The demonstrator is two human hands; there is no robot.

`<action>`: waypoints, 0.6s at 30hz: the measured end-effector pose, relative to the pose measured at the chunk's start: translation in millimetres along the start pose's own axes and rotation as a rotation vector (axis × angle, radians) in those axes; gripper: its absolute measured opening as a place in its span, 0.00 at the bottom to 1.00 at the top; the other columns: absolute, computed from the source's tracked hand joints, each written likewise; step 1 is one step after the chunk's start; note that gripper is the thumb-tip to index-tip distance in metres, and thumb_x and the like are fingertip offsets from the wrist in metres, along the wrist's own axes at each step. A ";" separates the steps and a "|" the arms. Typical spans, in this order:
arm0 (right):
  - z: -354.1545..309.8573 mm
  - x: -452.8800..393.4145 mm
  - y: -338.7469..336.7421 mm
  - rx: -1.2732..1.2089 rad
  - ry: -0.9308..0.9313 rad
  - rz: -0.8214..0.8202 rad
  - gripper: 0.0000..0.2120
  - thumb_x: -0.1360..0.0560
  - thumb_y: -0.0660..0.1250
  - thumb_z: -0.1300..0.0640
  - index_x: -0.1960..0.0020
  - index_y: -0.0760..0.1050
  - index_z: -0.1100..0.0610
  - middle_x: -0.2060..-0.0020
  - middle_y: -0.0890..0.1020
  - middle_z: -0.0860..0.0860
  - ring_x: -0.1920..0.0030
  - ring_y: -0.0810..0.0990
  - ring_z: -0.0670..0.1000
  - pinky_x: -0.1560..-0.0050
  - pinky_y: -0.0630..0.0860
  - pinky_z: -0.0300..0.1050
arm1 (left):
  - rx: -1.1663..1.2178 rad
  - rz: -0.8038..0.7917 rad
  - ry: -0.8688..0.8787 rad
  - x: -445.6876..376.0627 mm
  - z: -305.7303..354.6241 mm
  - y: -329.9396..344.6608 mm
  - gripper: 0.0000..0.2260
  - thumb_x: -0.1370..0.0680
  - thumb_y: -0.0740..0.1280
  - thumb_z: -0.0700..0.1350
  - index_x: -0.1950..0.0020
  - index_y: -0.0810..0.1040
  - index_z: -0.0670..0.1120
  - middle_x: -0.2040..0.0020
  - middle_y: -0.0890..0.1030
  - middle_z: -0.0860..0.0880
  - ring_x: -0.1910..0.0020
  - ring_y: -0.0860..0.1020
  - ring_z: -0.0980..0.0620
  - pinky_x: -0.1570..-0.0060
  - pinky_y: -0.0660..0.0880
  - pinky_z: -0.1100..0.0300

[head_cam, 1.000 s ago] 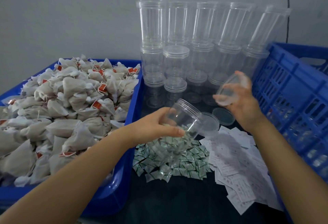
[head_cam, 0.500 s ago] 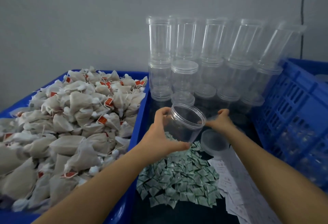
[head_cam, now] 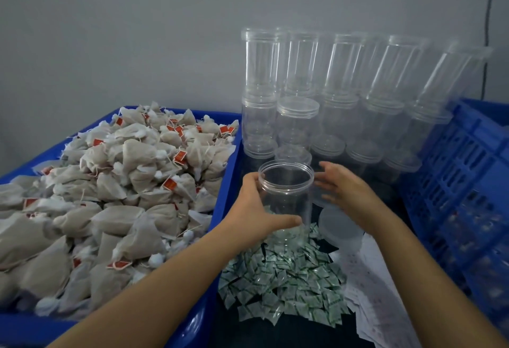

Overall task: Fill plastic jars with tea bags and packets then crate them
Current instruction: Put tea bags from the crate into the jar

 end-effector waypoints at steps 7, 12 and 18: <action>-1.4 61.5 64.6 -0.057 -0.178 -0.179 0.40 0.43 0.83 0.45 0.37 0.66 0.37 0.38 0.79 0.46 0.45 0.81 0.38 0.52 0.78 0.32 | -0.289 -0.154 0.116 14.8 22.5 -20.6 0.36 0.38 0.80 0.54 0.38 0.63 0.54 0.42 0.72 0.60 0.47 0.73 0.71 0.52 0.71 0.76; 17.1 80.4 87.0 -0.058 -0.159 -0.175 0.42 0.46 0.83 0.38 0.37 0.65 0.34 0.38 0.75 0.45 0.38 0.77 0.43 0.46 0.78 0.39 | -0.769 -0.260 0.068 23.1 34.2 -79.8 0.30 0.30 0.74 0.55 0.31 0.68 0.55 0.38 0.70 0.62 0.42 0.67 0.64 0.43 0.64 0.66; 41.4 109.8 111.7 -0.001 -0.198 -0.187 0.45 0.51 0.83 0.34 0.39 0.66 0.26 0.42 0.76 0.44 0.45 0.79 0.36 0.49 0.78 0.33 | -1.035 -0.109 -0.018 37.2 -0.9 -101.7 0.17 0.24 0.66 0.42 0.36 0.75 0.52 0.41 0.76 0.53 0.42 0.74 0.53 0.46 0.70 0.59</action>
Point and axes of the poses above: each hand's wrist, its own x-axis away from the middle knuckle, its own y-axis out of the palm, z = x × y, the point moved 1 cm from there along -x, towards the middle knuckle
